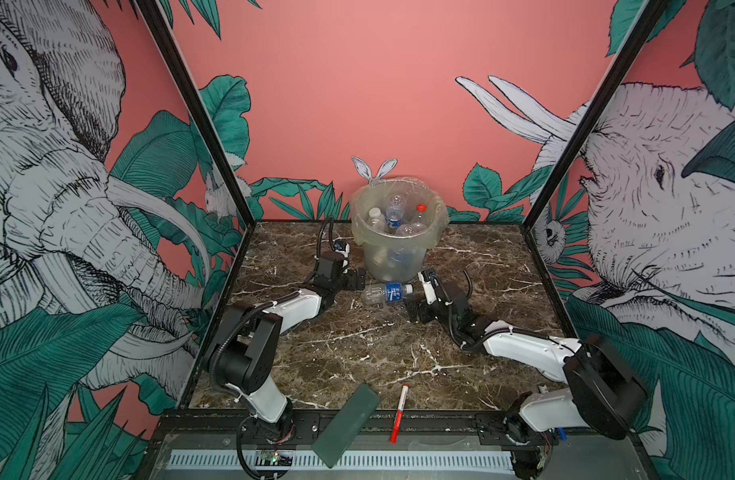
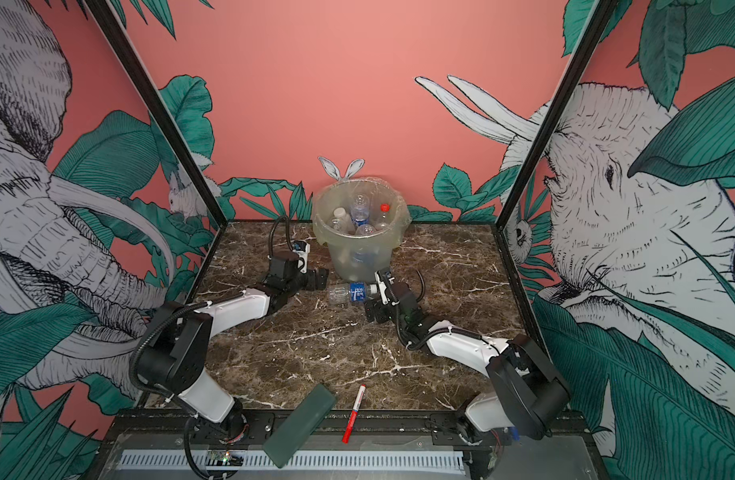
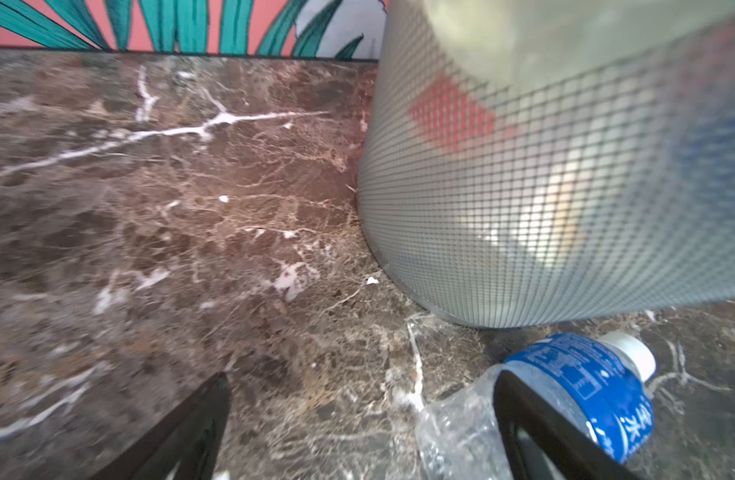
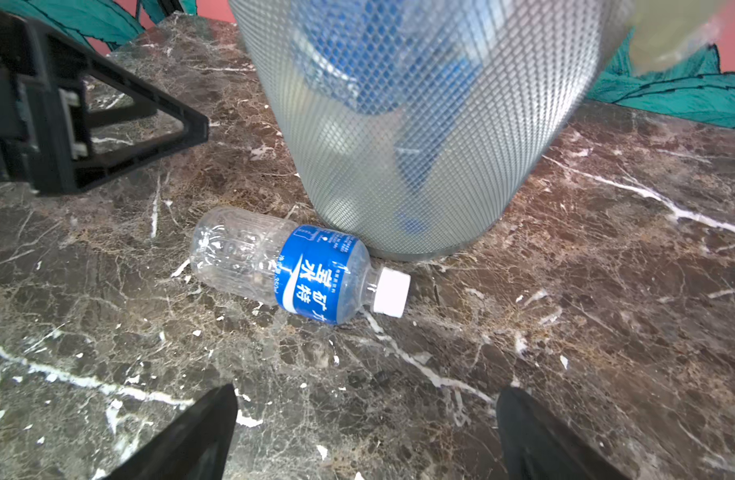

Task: Throw the plastic bottles in the bin

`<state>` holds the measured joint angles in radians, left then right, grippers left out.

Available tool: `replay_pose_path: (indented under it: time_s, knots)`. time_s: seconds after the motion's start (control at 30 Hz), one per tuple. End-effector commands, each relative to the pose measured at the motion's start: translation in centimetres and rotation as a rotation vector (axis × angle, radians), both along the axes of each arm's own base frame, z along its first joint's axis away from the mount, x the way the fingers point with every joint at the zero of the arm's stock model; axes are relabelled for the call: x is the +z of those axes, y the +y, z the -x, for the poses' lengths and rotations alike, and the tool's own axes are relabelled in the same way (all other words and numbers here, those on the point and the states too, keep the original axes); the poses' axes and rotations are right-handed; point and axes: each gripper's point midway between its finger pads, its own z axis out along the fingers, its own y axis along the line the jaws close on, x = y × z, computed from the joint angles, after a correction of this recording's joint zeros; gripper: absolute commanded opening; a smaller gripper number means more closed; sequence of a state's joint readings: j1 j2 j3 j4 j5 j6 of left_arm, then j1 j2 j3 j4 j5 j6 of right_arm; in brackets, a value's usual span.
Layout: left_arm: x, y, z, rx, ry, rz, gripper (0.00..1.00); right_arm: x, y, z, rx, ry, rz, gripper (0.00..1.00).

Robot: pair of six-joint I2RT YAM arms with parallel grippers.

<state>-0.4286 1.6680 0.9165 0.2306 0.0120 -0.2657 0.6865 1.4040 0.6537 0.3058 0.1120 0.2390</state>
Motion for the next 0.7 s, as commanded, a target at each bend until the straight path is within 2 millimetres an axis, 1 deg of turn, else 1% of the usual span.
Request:
replay_pose_path:
  time_s: [0.0, 0.07, 0.23, 0.37, 0.5, 0.6, 0.67]
  knots:
    - [0.3, -1.0, -0.7, -0.024, 0.015, 0.026, 1.00, 1.1, -0.4, -0.6, -0.035, -0.014, -0.080, 0.99]
    - [-0.5, -1.2, -0.7, -0.032, 0.030, 0.027, 0.99, 0.7, -0.5, -0.7, -0.047, 0.024, -0.072, 0.99]
    - [-2.0, -1.3, -0.5, -0.032, 0.067, 0.023, 1.00, -1.5, -1.1, -1.0, -0.082, 0.130, -0.039, 0.99]
    - [-3.3, -1.5, -0.4, -0.039, 0.109, 0.025, 0.99, -2.9, -1.1, -1.2, -0.097, 0.204, -0.015, 0.99]
    - [-4.3, -1.6, 0.3, -0.048, 0.135, 0.016, 1.00, -4.5, -0.8, -1.4, -0.104, 0.273, -0.036, 0.99]
    - [-4.8, -1.7, 1.0, -0.058, 0.146, 0.003, 1.00, -5.0, -0.5, -1.4, -0.103, 0.304, -0.034, 0.99]
    - [-5.1, -1.8, 1.5, -0.066, 0.152, -0.003, 1.00, -5.2, -0.8, -1.5, -0.114, 0.307, -0.023, 0.99]
